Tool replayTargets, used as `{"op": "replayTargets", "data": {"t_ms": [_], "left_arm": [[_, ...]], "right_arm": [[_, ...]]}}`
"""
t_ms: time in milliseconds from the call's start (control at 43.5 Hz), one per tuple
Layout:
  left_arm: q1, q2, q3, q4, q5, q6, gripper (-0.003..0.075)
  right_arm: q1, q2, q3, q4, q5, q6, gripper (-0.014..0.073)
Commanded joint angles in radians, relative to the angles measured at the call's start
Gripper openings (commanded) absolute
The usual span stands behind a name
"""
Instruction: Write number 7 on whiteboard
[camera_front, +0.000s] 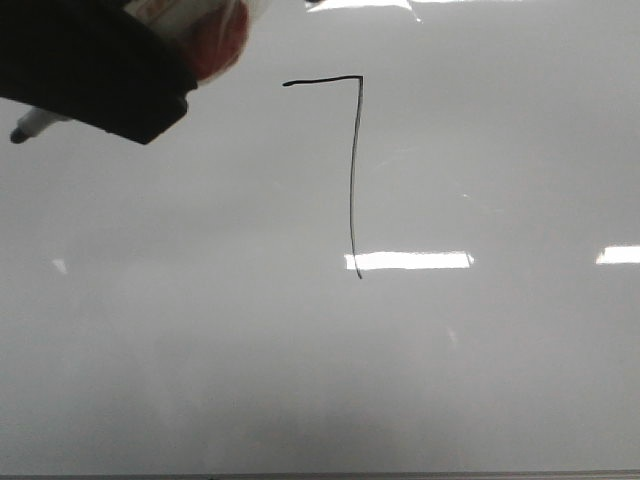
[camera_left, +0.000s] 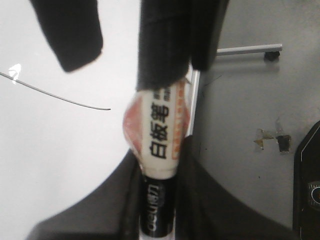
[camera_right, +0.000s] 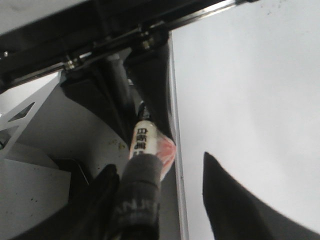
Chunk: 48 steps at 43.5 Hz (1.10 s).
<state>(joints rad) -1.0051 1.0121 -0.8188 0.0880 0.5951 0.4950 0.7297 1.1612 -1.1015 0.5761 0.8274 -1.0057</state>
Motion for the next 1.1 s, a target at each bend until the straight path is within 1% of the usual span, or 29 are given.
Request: {"op": "replayTargets", "data": {"t_ms": [0, 115, 230, 322, 414, 437, 505, 597, 712, 758, 827, 896, 1011, 1080], "left_arm": [[0.032, -0.010, -0.025, 0.001, -0.045, -0.009, -0.0001], [0.114, -0.010, -0.025, -0.010, -0.053, -0.009, -0.0001], [0.238, -0.010, -0.025, -0.041, -0.053, -0.022, -0.0001], [0.355, -0.010, -0.025, -0.043, -0.055, -0.113, -0.0002], [0.498, -0.010, -0.025, -0.043, -0.055, -0.232, -0.0002], [0.541, -0.010, -0.025, -0.043, -0.055, -0.266, -0.0002], [0.649, -0.010, -0.025, -0.043, -0.053, -0.308, -0.0002], [0.795, -0.010, -0.018, -0.043, -0.086, -0.322, -0.0002], [0.943, -0.010, 0.026, -0.073, -0.166, -0.322, -0.0002], [0.985, -0.009, 0.047, -0.101, -0.205, -0.322, -0.0002], [1.035, 0.005, 0.088, -0.154, -0.308, -0.322, -0.0002], [1.056, 0.031, 0.129, -0.196, -0.418, -0.322, -0.0003], [1.054, 0.108, 0.177, -0.198, -0.595, -0.322, -0.0002], [1.054, 0.169, 0.178, -0.198, -0.657, -0.322, -0.0002]], "right_arm": [[-0.062, -0.081, -0.017, 0.024, -0.062, 0.057, 0.0412], [-0.176, -0.171, 0.043, 0.024, -0.057, 0.107, 0.0414], [-0.309, -0.296, 0.151, 0.024, -0.081, 0.158, 0.0414], [-0.403, -0.419, 0.259, 0.024, -0.159, 0.236, 0.0414], [-0.493, -0.543, 0.362, 0.024, -0.246, 0.311, 0.0400], [-0.509, -0.579, 0.393, 0.024, -0.271, 0.331, 0.0384], [-0.552, -0.669, 0.474, 0.024, -0.324, 0.352, 0.0311], [-0.579, -0.750, 0.552, 0.024, -0.357, 0.352, 0.0189], [-0.581, -0.814, 0.610, 0.024, -0.359, 0.352, 0.0028], [-0.581, -0.825, 0.618, 0.024, -0.355, 0.352, -0.0023], [-0.581, -0.827, 0.620, 0.024, -0.349, 0.352, -0.0075], [-0.581, -0.827, 0.620, 0.024, -0.350, 0.352, -0.0068], [-0.581, -0.827, 0.620, 0.024, -0.349, 0.352, -0.0069], [-0.581, -0.827, 0.620, 0.024, -0.349, 0.352, -0.0069]]}}
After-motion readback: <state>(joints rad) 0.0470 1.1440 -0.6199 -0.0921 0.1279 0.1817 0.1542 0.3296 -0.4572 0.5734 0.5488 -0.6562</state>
